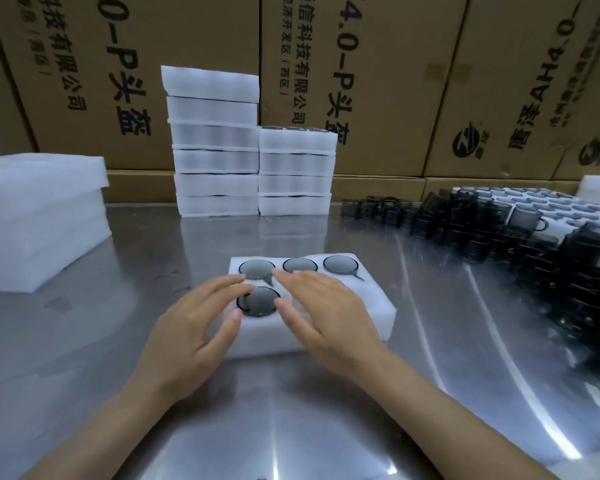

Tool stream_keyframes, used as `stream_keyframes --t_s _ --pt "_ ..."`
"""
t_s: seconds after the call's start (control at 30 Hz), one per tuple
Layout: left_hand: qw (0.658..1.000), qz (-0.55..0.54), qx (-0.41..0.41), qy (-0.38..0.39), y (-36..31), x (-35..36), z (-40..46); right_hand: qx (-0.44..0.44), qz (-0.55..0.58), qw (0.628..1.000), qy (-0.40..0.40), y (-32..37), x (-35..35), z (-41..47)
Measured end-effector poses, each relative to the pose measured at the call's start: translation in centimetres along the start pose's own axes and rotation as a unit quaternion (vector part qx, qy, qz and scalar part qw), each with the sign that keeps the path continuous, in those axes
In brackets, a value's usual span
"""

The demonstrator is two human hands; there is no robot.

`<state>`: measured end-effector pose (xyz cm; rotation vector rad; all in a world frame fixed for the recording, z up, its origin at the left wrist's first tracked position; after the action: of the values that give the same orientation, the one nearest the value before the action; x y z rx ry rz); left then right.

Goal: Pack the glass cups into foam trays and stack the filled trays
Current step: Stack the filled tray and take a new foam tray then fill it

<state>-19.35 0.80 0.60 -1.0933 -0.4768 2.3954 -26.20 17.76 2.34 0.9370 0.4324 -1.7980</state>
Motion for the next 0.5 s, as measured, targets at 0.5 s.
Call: stream_keyframes --t_s 0.5 --pt "0.972 -0.144 -0.162 0.088 5.7 2.6 -0.1 0.546 0.024 0.819 -0.174 -24.8 -4.9 -7.4"
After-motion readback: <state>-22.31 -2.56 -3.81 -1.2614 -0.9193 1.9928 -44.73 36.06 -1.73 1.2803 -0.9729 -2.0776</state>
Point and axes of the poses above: each hand's wrist, its own z-axis towards the middle knuckle, its own x-axis out of the palm, y = z × x, the point moved 4 cm from there along z, towards the middle knuckle, and after that the axes turned 8 degrees about -x, right-handed, at the moved point
